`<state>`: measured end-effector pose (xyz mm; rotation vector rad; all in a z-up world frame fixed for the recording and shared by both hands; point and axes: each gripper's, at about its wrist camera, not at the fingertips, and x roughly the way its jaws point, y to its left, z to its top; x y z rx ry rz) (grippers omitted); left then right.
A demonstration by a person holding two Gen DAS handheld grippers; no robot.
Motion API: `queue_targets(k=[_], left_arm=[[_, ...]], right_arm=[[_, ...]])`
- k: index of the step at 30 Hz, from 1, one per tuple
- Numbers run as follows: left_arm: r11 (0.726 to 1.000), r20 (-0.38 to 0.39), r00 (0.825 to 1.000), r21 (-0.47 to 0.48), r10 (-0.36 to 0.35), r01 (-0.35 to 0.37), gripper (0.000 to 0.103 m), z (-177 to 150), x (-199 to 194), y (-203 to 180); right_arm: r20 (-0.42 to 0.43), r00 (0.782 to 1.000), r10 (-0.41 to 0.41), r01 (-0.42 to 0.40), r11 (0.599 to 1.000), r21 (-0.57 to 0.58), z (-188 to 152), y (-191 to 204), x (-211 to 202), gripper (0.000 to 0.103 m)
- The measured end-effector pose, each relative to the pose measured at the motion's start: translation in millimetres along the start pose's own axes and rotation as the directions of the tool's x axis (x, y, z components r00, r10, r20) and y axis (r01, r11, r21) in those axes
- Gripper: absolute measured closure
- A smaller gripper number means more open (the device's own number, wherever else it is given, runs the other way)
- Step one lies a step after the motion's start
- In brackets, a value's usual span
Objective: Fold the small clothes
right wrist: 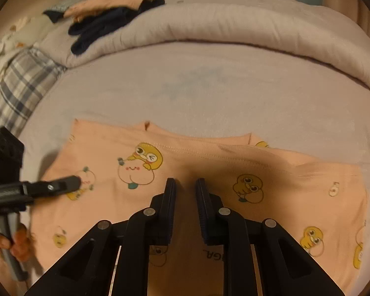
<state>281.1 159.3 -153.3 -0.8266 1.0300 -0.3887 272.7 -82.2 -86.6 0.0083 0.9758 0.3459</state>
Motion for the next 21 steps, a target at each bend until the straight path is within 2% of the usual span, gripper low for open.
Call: queue_targets(k=[4,7,9,13,15,16,18,21], left_arm=[[1.0,-0.007,1.0,0.007,0.027,-0.027,0.089,2,1,-6],[0.999,-0.008,0.999,0.012,0.041,-0.041,0.089,3,2,-9],[0.999,-0.006,0.999,0.009,0.047,-0.047,0.09,2,1,-10],[0.998,-0.004,0.998,-0.008,0.064,-0.064,0.09,2,1,-13],[0.996,0.002,0.996,-0.014,0.086,-0.086,0.09,2,0,-17],[0.995,0.009,0.995,-0.01,0.096,-0.096,0.09,1,-2,-21],[0.995,0.021,0.995,-0.003,0.098,-0.098,0.09,-1,-6,-32],[0.995,0.035,0.995,0.046,0.09,-0.092,0.09,-4,-13,-57]], right_arm=[[0.014,0.999,0.044,-0.045,0.999,0.017,-11,-2,-29,0.082],[0.026,0.996,0.09,-0.089,0.995,-0.037,-37,11,-57,0.082],[0.004,0.993,0.117,-0.116,0.991,-0.068,-58,20,-66,0.082],[-0.055,0.996,0.073,-0.079,0.989,-0.127,-89,34,-55,0.082],[-0.027,0.999,0.046,-0.05,0.985,-0.165,-95,38,-53,0.082],[-0.032,0.998,0.051,-0.055,0.986,-0.16,-93,37,-54,0.082],[-0.041,0.993,0.113,-0.116,0.99,-0.083,-87,25,-59,0.082],[0.002,0.979,0.203,-0.203,0.979,0.032,-83,1,-70,0.082]])
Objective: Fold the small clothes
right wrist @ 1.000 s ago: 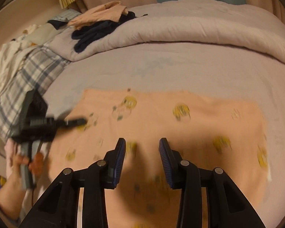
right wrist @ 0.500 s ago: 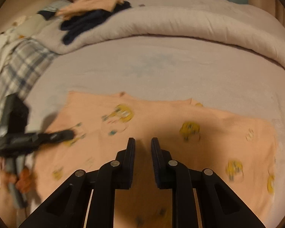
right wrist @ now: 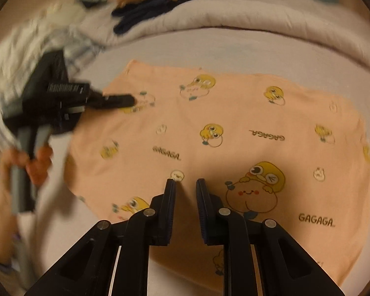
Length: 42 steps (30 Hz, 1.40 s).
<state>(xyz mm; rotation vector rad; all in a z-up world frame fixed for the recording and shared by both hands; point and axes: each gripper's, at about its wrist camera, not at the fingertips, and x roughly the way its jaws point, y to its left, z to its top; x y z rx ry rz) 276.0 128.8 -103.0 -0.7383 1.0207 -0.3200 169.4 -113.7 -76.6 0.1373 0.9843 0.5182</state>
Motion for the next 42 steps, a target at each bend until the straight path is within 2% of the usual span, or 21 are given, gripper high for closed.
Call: queue_targets(k=[4,7,8,10,11,12,15,16,18,20,22,24,26,28,29,31,32,34,38,42], left_arm=[[0.998,-0.009,1.0,0.061,0.005,-0.005,0.091,-4,-1,-37],[0.993,-0.026,0.999,0.114,0.024,-0.021,0.091,-12,6,-69],[0.991,-0.035,0.999,0.131,0.027,-0.023,0.091,-15,11,-80],[0.986,-0.046,0.998,0.164,0.034,-0.026,0.09,-20,20,-98],[0.98,-0.053,0.997,0.194,0.048,-0.037,0.09,-24,28,-110],[0.976,-0.056,0.997,0.213,0.061,-0.048,0.09,-26,34,-118],[0.96,-0.088,0.991,0.27,0.1,-0.073,0.09,-35,61,-146],[0.96,-0.105,0.99,0.272,0.095,-0.064,0.09,-38,70,-153],[0.965,-0.148,0.986,0.259,0.071,-0.03,0.079,-44,87,-160],[0.971,-0.209,0.978,0.238,0.021,0.03,0.076,-51,108,-168],[0.98,-0.293,0.956,0.177,-0.035,0.09,0.072,-59,123,-168],[0.979,-0.331,0.941,0.158,-0.066,0.125,0.072,-67,129,-168],[0.976,-0.339,0.938,0.172,-0.069,0.134,0.072,-72,122,-168],[0.972,-0.343,0.933,0.155,-0.113,0.175,0.072,-73,109,-162],[0.972,-0.332,0.935,0.151,-0.123,0.182,0.07,-72,102,-158],[0.973,-0.286,0.951,0.16,-0.114,0.165,0.064,-70,81,-145],[0.974,-0.262,0.96,0.169,-0.101,0.149,0.06,-70,73,-140],[0.978,-0.213,0.976,0.184,-0.053,0.093,0.059,-68,55,-123],[0.986,-0.17,0.985,0.163,0.007,0.021,0.059,-72,35,-86],[0.997,-0.161,0.987,0.073,-0.005,0.017,0.059,-85,27,-50]], right_arm=[[0.085,0.993,0.077,-0.092,0.978,0.187,-2,-40,-21,0.082],[0.134,0.975,0.174,-0.21,0.919,0.333,-5,-73,-26,0.078],[0.152,0.967,0.202,-0.245,0.895,0.372,-7,-81,-26,0.076],[0.209,0.94,0.27,-0.338,0.819,0.463,-12,-100,-25,0.069],[0.248,0.919,0.305,-0.392,0.767,0.508,-14,-113,-25,0.068],[0.275,0.906,0.322,-0.423,0.732,0.535,-16,-117,-26,0.068],[0.339,0.881,0.329,-0.471,0.666,0.578,-14,-132,-34,0.067],[0.373,0.868,0.327,-0.494,0.638,0.591,-14,-138,-38,0.059],[0.413,0.842,0.347,-0.539,0.566,0.624,-17,-151,-39,0.049],[0.411,0.832,0.373,-0.555,0.535,0.637,-16,-155,-37,0.049],[0.377,0.842,0.387,-0.538,0.536,0.65,-15,-155,-33,0.049],[0.345,0.855,0.386,-0.514,0.552,0.657,-16,-155,-33,0.049],[0.32,0.866,0.384,-0.495,0.573,0.653,-12,-153,-32,0.049],[0.285,0.884,0.371,-0.463,0.607,0.646,-7,-150,-32,0.049],[0.269,0.893,0.362,-0.446,0.619,0.647,-6,-151,-33,0.049],[0.231,0.917,0.326,-0.395,0.66,0.639,-5,-148,-36,0.049],[0.214,0.927,0.307,-0.371,0.677,0.636,-3,-147,-37,0.049],[0.167,0.953,0.253,-0.301,0.723,0.622,-4,-141,-45,0.049],[0.091,0.969,0.228,-0.237,0.774,0.587,-2,-134,-39,0.049],[0.024,0.972,0.233,-0.205,0.797,0.568,8,-128,-16,0.049]])
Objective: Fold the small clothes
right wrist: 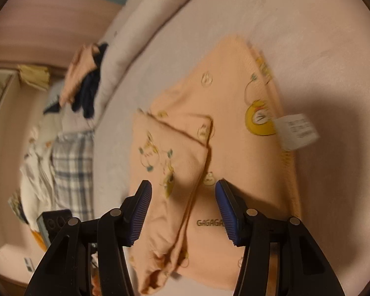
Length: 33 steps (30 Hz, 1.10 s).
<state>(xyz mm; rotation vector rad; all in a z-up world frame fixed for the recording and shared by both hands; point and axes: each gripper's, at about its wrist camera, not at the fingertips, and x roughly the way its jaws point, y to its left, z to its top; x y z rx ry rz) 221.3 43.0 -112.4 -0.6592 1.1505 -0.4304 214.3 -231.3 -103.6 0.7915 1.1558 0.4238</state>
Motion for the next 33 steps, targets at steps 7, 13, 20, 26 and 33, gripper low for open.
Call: queue_targets(k=[7,13,20,26,33], left_arm=[[0.993,0.008,0.999,-0.107,-0.052,0.052,0.059,-21,-4,29],[0.992,0.007,0.998,-0.113,-0.058,0.059,0.059,-20,-10,30],[0.994,-0.003,0.998,-0.088,-0.059,0.058,0.059,-22,-14,36],[0.997,-0.019,0.999,-0.058,-0.043,0.042,0.059,-17,-5,29],[0.999,-0.027,1.0,0.046,-0.016,0.017,0.059,-9,6,-6]], right_arm=[[0.123,0.992,0.0,0.014,0.993,-0.115,-2,14,9,0.075],[0.227,0.973,0.037,-0.011,0.993,-0.117,3,19,-14,0.095],[0.296,0.952,-0.076,0.136,0.972,-0.19,34,44,-51,0.095],[0.286,0.936,-0.206,0.251,0.959,-0.133,55,22,-48,0.095],[0.25,0.93,-0.269,0.298,0.951,-0.083,57,1,-28,0.09]])
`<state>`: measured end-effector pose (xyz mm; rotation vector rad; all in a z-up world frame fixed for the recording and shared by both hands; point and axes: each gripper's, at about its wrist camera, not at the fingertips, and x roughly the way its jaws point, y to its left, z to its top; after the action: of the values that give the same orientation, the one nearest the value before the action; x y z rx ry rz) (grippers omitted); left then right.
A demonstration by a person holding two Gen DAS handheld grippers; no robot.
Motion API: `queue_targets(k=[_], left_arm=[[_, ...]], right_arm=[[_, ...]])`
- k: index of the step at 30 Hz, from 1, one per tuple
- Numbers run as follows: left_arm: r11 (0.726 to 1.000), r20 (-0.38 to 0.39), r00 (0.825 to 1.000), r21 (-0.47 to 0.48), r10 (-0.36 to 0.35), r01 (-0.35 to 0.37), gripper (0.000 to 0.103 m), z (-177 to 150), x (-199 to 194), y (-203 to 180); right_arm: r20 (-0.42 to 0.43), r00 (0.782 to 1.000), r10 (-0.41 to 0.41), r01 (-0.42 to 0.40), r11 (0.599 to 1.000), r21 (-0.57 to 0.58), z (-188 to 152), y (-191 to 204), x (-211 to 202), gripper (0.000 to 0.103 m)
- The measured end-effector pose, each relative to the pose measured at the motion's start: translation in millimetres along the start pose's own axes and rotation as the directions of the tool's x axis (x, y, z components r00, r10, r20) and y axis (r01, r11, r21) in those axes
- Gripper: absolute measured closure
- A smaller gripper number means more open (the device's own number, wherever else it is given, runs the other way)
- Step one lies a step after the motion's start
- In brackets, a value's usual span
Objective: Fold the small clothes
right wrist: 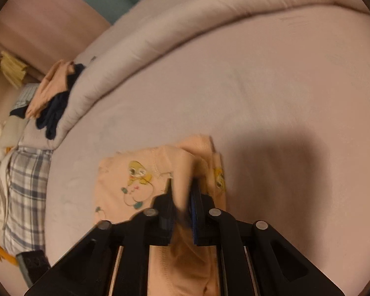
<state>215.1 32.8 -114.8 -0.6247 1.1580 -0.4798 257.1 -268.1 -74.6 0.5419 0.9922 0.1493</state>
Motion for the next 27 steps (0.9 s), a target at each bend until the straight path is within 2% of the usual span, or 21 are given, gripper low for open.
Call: queue_targets(k=[4,7,8,10,12,14,18,21,27], left_arm=[[0.995,0.044,0.999,0.103,-0.001,-0.004,0.061,11,6,-31],[0.989,0.077,0.997,0.148,-0.018,0.006,0.061,24,15,-51],[0.987,0.087,0.996,0.163,-0.017,0.002,0.063,28,20,-56],[0.977,0.107,0.994,0.213,0.006,-0.029,0.073,36,32,-70],[0.968,0.112,0.993,0.243,0.031,-0.058,0.082,41,43,-79],[0.965,0.099,0.994,0.254,0.049,-0.073,0.086,43,55,-81],[0.96,0.045,0.991,0.246,0.127,-0.134,0.087,46,86,-70],[0.962,0.048,0.991,0.239,0.124,-0.132,0.087,48,88,-65],[0.942,0.078,0.984,0.285,0.163,-0.179,0.09,34,76,-73]], right_arm=[[0.12,0.99,-0.08,0.092,0.991,-0.098,-14,14,-34,0.086],[0.158,0.987,-0.016,0.049,0.978,-0.203,-29,28,-57,0.086],[0.154,0.988,0.005,0.033,0.97,-0.242,-35,33,-61,0.086],[0.134,0.991,0.027,0.016,0.952,-0.307,-48,41,-65,0.086],[0.113,0.993,0.019,0.022,0.937,-0.349,-60,44,-63,0.086],[0.092,0.996,0.0,0.036,0.92,-0.389,-71,46,-57,0.086],[0.063,0.994,-0.084,0.102,0.902,-0.419,-81,34,-41,0.087],[0.052,0.995,-0.089,0.102,0.908,-0.407,-79,27,-35,0.086],[0.073,0.994,-0.076,0.1,0.904,-0.415,-84,36,-48,0.086]])
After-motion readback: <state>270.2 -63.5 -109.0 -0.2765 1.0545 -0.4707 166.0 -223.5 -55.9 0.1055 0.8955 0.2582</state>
